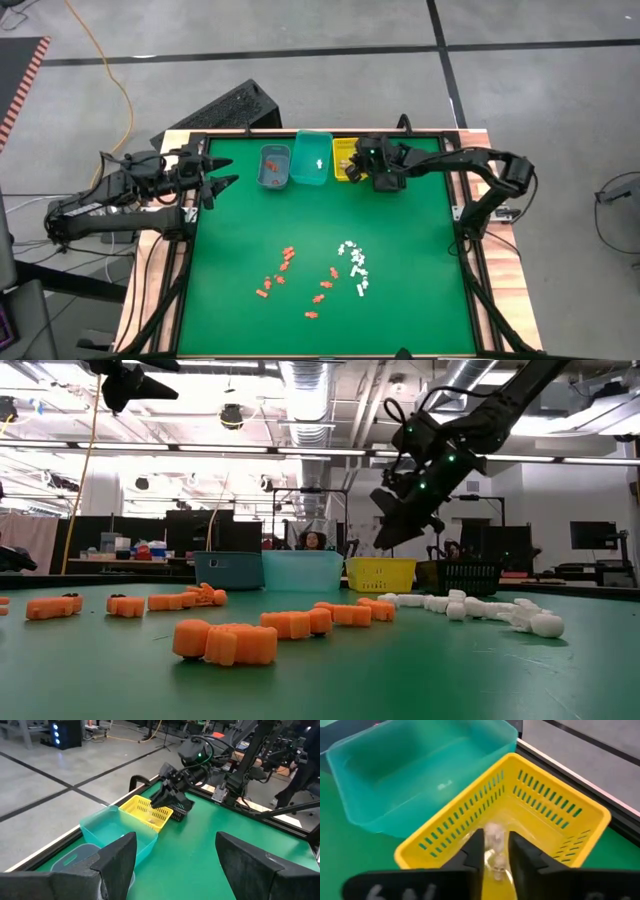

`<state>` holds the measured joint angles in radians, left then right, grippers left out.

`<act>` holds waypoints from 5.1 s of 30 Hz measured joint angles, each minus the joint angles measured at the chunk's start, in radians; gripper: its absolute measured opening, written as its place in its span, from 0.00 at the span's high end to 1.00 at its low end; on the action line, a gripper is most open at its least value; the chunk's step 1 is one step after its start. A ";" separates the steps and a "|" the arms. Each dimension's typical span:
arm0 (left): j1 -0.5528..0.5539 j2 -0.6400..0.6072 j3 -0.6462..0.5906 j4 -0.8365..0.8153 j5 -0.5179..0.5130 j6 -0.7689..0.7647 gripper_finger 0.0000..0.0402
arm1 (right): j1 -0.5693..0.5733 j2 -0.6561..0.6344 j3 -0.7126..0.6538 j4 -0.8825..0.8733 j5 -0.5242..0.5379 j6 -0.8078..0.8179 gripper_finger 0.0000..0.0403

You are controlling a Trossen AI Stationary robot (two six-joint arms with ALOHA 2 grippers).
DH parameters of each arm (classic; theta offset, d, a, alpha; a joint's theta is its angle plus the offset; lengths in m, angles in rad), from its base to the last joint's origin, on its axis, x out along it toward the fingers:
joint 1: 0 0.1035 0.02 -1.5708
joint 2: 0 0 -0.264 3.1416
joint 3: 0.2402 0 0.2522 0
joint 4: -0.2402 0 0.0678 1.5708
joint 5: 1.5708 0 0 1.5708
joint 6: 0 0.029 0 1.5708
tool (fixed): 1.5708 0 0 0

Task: Sort Halloween decoration
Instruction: Put the white skull toy into the yellow bin, then put the orange skeleton toy into the black bin

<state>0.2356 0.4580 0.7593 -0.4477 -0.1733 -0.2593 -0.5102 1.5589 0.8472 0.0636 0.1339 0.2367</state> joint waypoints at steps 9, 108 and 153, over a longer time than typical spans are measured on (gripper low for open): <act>0.000 0.000 0.000 -0.003 0.027 -0.011 0.35 | 0.013 -0.017 0.135 -0.190 -0.117 -0.059 0.58; 0.000 0.013 -0.009 -0.085 0.065 -0.022 0.35 | 0.582 0.637 0.568 0.003 -0.283 -0.355 0.83; 0.000 0.013 -0.010 -0.076 0.055 -0.007 0.35 | 0.206 -0.101 0.261 -0.187 -0.108 -0.245 0.99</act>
<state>0.2356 0.4706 0.7498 -0.5240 -0.1184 -0.2667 -0.3044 1.4581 1.1085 -0.1235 0.0259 -0.0083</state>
